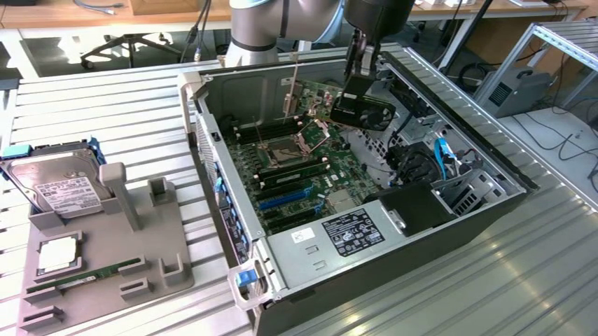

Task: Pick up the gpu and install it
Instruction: 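Insert the gpu into the slot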

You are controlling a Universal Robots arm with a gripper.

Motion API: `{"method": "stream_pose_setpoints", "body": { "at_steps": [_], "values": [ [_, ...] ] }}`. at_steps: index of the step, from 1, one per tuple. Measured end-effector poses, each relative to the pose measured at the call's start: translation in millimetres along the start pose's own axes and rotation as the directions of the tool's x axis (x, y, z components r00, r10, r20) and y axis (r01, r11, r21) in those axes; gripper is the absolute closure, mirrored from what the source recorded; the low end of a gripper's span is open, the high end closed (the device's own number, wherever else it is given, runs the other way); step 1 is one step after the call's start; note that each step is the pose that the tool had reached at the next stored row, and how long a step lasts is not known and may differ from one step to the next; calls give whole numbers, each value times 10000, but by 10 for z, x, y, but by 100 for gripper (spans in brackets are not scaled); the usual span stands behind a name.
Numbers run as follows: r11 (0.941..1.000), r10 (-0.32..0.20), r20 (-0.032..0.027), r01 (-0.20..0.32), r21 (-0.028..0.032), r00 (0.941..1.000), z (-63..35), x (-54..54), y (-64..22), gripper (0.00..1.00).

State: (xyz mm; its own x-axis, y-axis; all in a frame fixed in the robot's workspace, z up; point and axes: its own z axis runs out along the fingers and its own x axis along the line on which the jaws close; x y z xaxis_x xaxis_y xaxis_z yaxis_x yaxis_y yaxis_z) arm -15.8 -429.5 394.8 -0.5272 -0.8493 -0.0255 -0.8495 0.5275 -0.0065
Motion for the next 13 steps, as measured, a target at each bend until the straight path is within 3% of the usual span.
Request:
{"method": "stream_pose_setpoints", "body": {
  "at_steps": [13],
  "values": [
    [9997,-260,-2,260,-5,9997,0,0,0,73]
  ]
}}
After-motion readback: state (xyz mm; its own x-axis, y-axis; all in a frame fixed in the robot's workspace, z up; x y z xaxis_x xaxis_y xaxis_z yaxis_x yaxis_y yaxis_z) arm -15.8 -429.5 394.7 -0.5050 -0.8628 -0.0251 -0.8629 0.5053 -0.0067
